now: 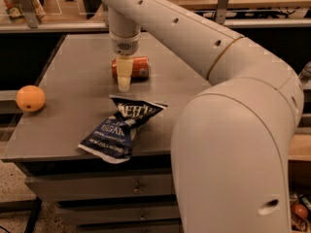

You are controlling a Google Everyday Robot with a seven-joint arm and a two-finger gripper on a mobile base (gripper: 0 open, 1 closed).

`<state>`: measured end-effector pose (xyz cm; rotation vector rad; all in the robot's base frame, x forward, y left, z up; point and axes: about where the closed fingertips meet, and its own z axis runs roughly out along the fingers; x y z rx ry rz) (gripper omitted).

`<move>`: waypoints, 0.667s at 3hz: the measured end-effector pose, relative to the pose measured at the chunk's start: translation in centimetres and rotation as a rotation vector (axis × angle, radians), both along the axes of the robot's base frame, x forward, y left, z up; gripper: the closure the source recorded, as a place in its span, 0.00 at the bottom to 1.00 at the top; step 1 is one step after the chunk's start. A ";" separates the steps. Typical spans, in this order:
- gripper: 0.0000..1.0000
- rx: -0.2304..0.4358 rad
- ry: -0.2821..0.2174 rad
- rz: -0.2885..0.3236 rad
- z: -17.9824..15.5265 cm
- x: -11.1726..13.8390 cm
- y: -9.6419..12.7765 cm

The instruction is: Place coke can upright

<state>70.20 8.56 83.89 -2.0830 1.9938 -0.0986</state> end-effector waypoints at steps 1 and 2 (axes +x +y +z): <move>0.18 -0.020 0.012 0.032 -0.6 -0.1 0.8; 0.41 -0.077 0.021 0.066 -0.9 -0.1 1.4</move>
Offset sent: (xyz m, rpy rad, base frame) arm -0.0053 0.0200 -0.0056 -0.1582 0.0357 0.1075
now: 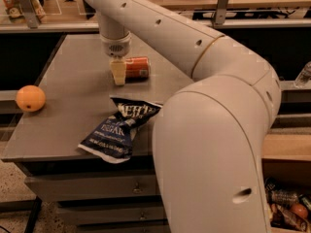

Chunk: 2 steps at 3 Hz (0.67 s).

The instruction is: Place coke can upright

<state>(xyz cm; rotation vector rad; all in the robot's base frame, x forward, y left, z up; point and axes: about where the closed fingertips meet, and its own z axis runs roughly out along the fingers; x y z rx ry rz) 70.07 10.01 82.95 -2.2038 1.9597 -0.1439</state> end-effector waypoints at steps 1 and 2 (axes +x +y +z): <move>0.64 -0.069 0.007 0.053 0.1 -0.2 0.9; 0.88 -0.104 0.006 0.090 0.8 -0.3 1.7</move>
Offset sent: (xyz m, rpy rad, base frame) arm -0.0108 0.0178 0.0236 -0.1670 0.0283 0.1300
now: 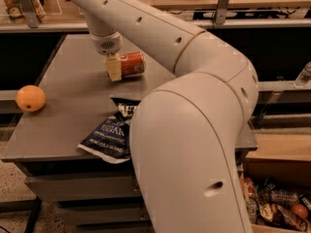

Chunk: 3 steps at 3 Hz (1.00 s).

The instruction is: Place coke can upright

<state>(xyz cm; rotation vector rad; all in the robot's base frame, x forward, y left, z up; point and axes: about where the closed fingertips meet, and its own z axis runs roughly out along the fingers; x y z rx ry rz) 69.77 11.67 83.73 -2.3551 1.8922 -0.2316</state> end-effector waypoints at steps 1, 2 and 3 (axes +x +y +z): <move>1.00 0.045 -0.017 0.011 2.2 0.0 0.3; 1.00 0.218 -0.023 -0.015 4.6 -0.3 0.2; 1.00 0.470 0.000 -0.068 6.2 -1.0 -0.7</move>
Offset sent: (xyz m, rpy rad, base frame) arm -0.0115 -0.0231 0.0900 0.5024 0.0013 -0.0769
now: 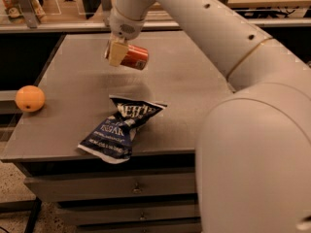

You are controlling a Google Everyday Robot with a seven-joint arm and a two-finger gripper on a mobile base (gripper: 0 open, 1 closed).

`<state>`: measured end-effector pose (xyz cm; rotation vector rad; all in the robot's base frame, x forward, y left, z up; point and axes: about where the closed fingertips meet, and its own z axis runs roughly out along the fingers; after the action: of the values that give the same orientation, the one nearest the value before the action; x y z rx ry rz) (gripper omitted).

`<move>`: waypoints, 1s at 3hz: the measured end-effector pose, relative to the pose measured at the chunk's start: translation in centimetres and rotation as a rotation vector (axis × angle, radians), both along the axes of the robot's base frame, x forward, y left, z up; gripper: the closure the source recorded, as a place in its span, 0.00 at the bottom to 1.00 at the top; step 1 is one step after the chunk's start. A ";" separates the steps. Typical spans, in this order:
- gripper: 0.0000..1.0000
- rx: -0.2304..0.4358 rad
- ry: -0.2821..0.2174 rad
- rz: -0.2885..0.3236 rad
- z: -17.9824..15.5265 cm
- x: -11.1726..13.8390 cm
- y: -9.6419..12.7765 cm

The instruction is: Place coke can upright

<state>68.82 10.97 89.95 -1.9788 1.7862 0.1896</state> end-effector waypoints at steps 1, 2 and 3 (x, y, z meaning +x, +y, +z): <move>1.00 0.233 -0.001 -0.015 1.2 -0.8 -0.5; 1.00 0.482 -0.005 -0.020 1.7 -1.5 -0.8; 1.00 0.741 -0.016 -0.028 2.8 -1.2 -1.4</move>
Offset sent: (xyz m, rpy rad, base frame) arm -0.0112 -0.0300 0.0485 0.8473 -0.0627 -0.0609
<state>67.60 9.58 92.71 -1.4099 1.4343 0.7087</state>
